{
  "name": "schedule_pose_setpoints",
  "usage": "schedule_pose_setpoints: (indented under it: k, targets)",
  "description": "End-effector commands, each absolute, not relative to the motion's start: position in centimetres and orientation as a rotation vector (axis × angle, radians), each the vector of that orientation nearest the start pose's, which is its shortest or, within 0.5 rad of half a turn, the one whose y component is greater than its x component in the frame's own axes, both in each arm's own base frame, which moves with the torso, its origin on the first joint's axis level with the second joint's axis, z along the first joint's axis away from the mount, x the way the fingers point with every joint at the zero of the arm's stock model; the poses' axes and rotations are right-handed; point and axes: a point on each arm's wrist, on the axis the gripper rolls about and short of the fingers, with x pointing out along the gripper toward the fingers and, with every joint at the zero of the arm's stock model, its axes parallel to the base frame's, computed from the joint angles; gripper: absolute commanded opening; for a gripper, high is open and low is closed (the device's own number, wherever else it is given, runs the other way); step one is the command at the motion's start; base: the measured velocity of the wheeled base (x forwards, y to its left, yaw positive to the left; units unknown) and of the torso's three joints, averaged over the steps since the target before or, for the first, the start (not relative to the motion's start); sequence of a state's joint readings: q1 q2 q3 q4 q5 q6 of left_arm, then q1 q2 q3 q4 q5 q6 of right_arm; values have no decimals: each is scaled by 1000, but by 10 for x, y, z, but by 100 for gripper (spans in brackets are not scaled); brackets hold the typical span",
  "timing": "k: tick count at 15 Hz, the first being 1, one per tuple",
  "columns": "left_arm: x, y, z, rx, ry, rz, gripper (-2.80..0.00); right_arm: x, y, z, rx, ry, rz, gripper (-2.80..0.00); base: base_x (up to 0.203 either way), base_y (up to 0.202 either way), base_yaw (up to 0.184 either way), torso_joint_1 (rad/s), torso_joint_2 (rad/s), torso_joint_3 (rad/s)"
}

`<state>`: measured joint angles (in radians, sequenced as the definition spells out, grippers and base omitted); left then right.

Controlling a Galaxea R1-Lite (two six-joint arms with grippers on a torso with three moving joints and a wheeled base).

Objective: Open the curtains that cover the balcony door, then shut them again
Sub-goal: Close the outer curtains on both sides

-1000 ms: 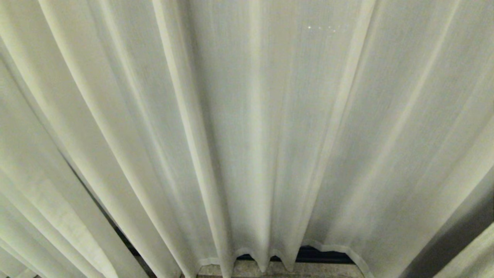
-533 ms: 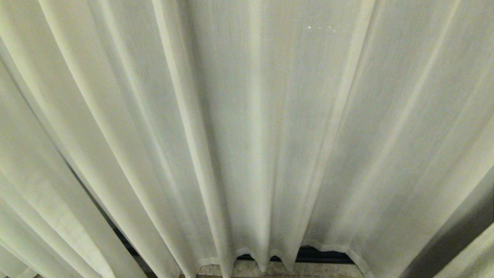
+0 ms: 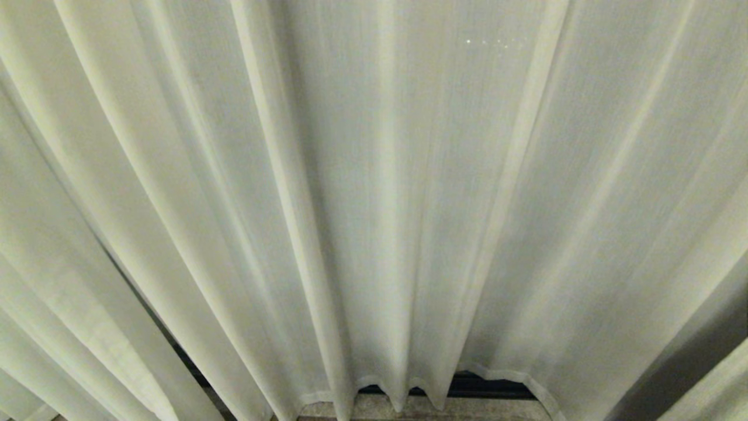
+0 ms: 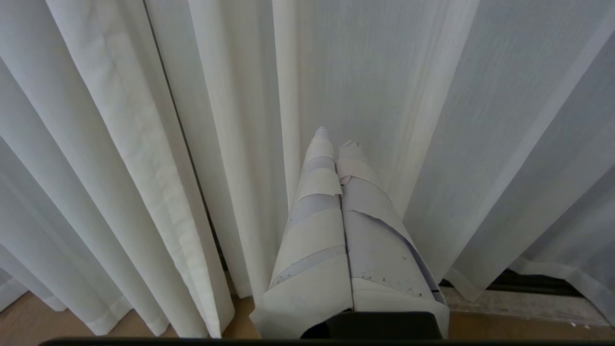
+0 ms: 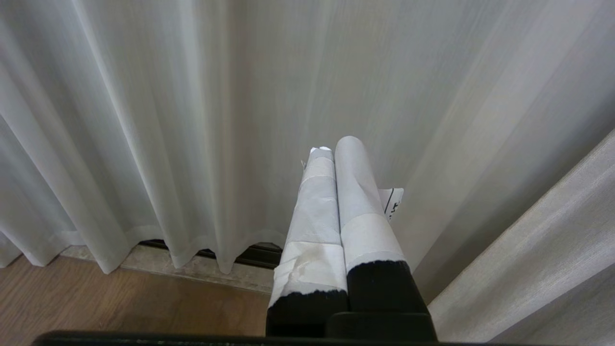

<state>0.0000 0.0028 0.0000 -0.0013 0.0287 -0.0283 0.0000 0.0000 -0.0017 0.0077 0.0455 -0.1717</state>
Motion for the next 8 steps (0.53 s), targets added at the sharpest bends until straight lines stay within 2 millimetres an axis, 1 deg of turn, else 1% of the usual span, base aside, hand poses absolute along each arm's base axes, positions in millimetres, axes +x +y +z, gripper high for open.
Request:
schedule_pose_setpoints:
  k: [1, 8]
  targets:
    - [-23, 1, 76, -30, -2, 29, -280, -23, 1, 75, -173, 4, 47, -280, 0, 0, 0, 0, 0, 0]
    - [-23, 1, 76, -31, -2, 28, -280, -23, 1, 75, -173, 4, 47, -280, 0, 0, 0, 0, 0, 0]
